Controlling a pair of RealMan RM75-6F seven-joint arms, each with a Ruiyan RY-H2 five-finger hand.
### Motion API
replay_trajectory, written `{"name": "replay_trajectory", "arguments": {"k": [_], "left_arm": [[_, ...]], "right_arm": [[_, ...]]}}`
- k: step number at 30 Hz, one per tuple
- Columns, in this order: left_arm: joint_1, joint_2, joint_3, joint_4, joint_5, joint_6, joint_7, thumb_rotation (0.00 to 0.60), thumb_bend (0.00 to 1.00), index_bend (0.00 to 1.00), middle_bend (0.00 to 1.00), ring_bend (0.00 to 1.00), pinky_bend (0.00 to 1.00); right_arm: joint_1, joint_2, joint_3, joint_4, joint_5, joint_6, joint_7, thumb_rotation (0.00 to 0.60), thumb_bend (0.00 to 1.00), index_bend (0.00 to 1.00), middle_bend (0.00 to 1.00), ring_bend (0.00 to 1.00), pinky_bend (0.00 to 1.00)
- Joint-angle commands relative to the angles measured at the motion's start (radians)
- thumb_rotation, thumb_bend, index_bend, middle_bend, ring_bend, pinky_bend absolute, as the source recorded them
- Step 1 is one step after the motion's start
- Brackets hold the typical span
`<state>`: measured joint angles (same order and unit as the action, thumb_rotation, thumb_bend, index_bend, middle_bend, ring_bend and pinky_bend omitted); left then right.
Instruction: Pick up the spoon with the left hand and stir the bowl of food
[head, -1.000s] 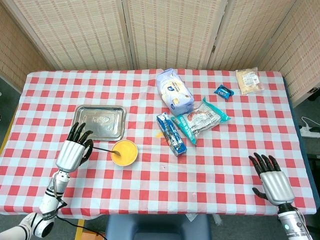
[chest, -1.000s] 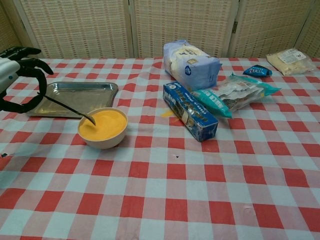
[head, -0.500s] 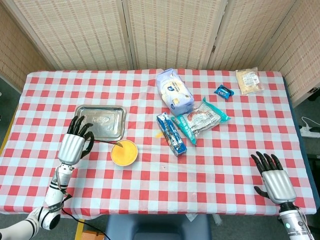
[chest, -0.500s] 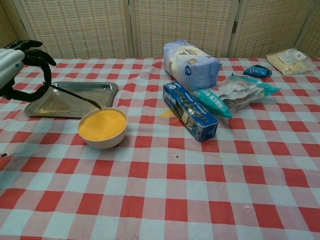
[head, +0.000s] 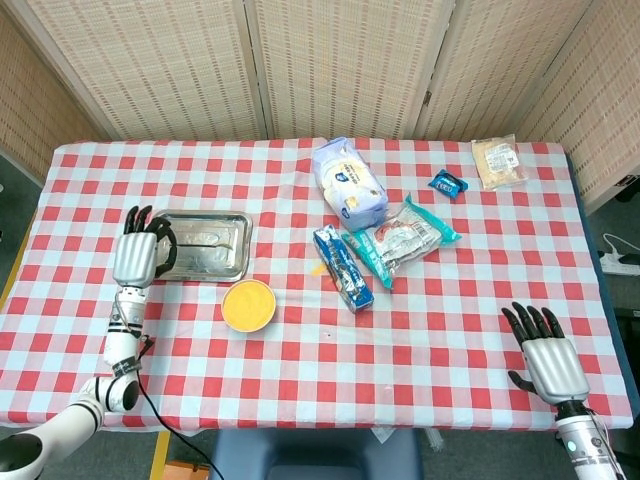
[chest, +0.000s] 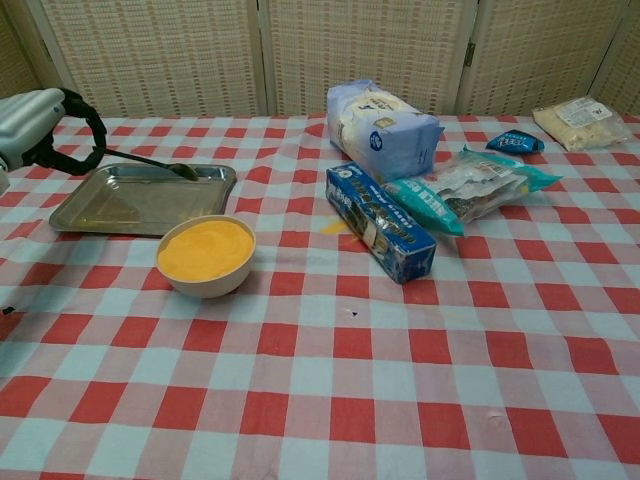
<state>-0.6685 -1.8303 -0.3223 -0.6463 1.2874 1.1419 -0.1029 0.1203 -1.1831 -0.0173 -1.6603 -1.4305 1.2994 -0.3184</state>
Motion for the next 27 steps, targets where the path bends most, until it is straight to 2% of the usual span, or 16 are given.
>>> {"name": "replay_trajectory", "arguments": {"k": [1,7,9,13,17,19,24,27], "left_arm": [[-0.052,-0.08,-0.003,0.157,-0.019,-0.062,-0.044,0.6,0.72,0.81,0.34,0.09,0.03],[-0.073,-0.129,0.017,0.293,-0.013,-0.112,-0.107,0.6,0.69,0.8,0.34,0.09,0.03],[-0.076,-0.136,0.022,0.318,-0.012,-0.133,-0.124,0.6,0.66,0.73,0.33,0.09,0.03],[-0.079,-0.143,0.03,0.339,-0.012,-0.17,-0.168,0.6,0.6,0.46,0.31,0.09,0.03],[-0.084,-0.133,0.034,0.327,-0.019,-0.231,-0.189,0.6,0.53,0.12,0.24,0.04,0.02],[-0.083,-0.125,0.037,0.315,-0.02,-0.241,-0.193,0.6,0.49,0.02,0.19,0.01,0.02],[-0.068,-0.084,0.034,0.234,-0.027,-0.256,-0.249,0.6,0.47,0.0,0.08,0.0,0.02],[-0.024,-0.033,0.059,0.127,0.006,-0.175,-0.281,0.6,0.47,0.0,0.03,0.0,0.02]], "right_arm": [[-0.001,-0.001,-0.001,0.001,-0.002,0.003,0.002,0.6,0.12,0.0,0.0,0.0,0.0],[-0.008,-0.006,0.001,0.003,-0.007,0.023,-0.011,0.6,0.12,0.0,0.0,0.0,0.0],[-0.009,-0.007,0.0,0.0,-0.009,0.026,-0.009,0.6,0.12,0.0,0.0,0.0,0.0],[-0.007,-0.011,0.0,0.001,-0.006,0.021,-0.014,0.6,0.12,0.0,0.0,0.0,0.0],[-0.004,-0.011,-0.001,0.0,-0.004,0.014,-0.013,0.6,0.12,0.0,0.0,0.0,0.0],[-0.005,-0.01,-0.001,-0.001,-0.005,0.016,-0.012,0.6,0.12,0.0,0.0,0.0,0.0],[-0.007,-0.003,-0.005,-0.006,-0.013,0.021,-0.003,0.6,0.12,0.0,0.0,0.0,0.0],[-0.012,0.003,-0.007,-0.01,-0.027,0.037,0.007,0.6,0.12,0.0,0.0,0.0,0.0]]}}
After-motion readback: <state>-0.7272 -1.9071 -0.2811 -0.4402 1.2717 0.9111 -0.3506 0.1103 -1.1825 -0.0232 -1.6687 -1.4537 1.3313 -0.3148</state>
